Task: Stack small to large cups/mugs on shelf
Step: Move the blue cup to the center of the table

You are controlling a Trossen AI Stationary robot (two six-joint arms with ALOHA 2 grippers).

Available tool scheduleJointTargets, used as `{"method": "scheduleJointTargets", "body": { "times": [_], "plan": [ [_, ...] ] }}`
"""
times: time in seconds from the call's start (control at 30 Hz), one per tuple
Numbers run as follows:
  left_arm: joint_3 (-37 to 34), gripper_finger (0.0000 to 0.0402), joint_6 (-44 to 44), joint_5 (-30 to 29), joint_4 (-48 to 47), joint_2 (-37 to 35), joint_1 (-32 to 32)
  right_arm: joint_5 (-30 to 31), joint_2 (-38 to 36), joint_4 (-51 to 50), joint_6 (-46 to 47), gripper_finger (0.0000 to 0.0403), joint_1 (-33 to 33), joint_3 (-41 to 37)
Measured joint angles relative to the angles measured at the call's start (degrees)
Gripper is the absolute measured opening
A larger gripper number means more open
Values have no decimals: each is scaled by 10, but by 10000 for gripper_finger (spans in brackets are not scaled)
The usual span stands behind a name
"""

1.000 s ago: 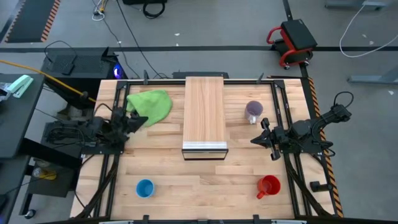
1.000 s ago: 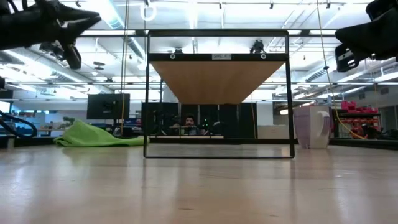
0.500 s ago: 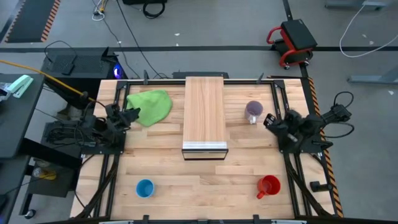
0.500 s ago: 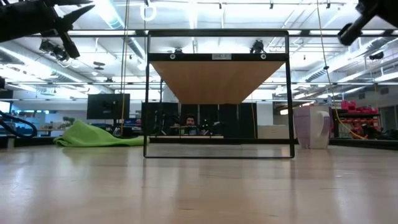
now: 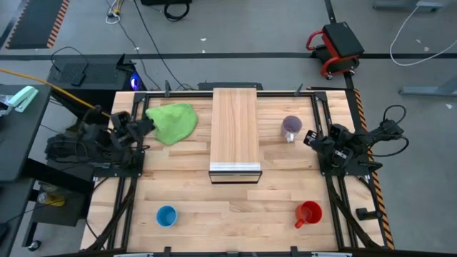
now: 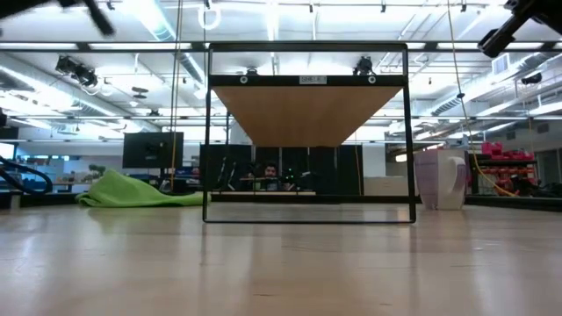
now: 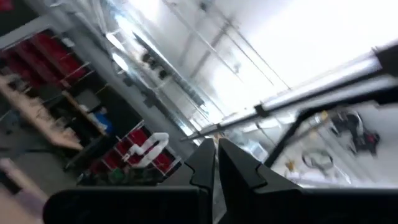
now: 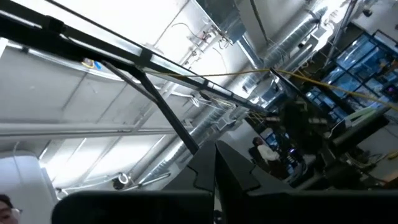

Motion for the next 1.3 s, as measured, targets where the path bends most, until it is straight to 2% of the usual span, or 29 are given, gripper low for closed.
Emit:
{"method": "scheduleJointTargets", "body": {
  "times": [0.07,0.13,0.23,0.33,0.43,0.5,0.6,0.77,0.87,1.13,1.3],
  "plan": [
    [55,27,33,30,-20,44,-10,0,0,0,10,16,0,0],
    [118,23,54,50,-93,86,-21,0,0,0,12,16,0,0],
    [231,18,44,42,-314,143,-36,0,0,0,21,16,0,0],
    [355,14,-42,-6,-614,212,-48,0,0,0,33,16,0,0],
    [462,12,-164,-24,-858,297,-62,0,0,-1,51,16,0,0],
    [522,13,-228,-13,-973,353,-76,0,0,-1,57,16,0,0],
    [596,14,-295,21,-1098,431,-107,-5,0,-2,58,16,0,0],
    [662,11,-386,99,-1219,536,-190,-8,0,-7,86,16,0,0],
    [662,11,-455,139,-1231,572,-260,-22,0,-9,105,16,0,0],
    [658,44,-688,131,-1206,627,-431,-54,0,-10,117,16,0,0],
    [658,73,-772,112,-1199,668,-473,-54,0,-39,134,16,0,0]
  ]
}}
